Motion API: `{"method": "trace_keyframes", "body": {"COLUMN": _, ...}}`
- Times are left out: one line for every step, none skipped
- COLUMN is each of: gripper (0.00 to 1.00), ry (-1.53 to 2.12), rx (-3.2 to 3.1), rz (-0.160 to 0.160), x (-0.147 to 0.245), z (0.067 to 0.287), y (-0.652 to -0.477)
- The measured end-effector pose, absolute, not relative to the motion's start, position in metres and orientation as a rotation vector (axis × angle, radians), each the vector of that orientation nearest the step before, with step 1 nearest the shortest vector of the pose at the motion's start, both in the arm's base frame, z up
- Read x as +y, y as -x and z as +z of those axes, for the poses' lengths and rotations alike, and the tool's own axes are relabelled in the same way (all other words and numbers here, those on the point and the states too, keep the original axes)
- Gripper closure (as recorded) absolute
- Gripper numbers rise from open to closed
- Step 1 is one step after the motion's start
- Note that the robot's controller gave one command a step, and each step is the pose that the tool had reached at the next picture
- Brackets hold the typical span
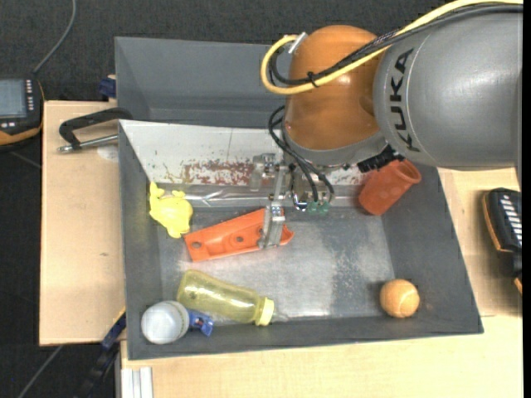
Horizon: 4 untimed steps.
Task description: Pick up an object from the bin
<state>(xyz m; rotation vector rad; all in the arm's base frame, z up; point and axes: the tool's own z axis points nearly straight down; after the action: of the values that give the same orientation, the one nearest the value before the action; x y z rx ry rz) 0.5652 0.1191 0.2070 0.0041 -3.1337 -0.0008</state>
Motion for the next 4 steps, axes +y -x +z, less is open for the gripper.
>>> {"method": "trace_keyframes", "body": {"gripper": 0.0, "ry": -0.003, "rx": -3.138, "rz": -0.002, "x": 0.119, "z": 0.21, "y": -0.566}}
{"method": "trace_keyframes", "body": {"gripper": 0.0, "ry": -0.115, "rx": -3.138, "rz": -0.002, "x": 0.123, "z": 0.204, "y": -0.568}}
{"method": "trace_keyframes", "body": {"gripper": 0.0, "ry": -0.072, "rx": -3.143, "rz": -0.005, "x": 0.106, "z": 0.144, "y": -0.563}}
{"method": "trace_keyframes", "body": {"gripper": 0.0, "ry": -0.025, "rx": -3.139, "rz": -0.003, "x": 0.098, "z": 0.092, "y": -0.571}}
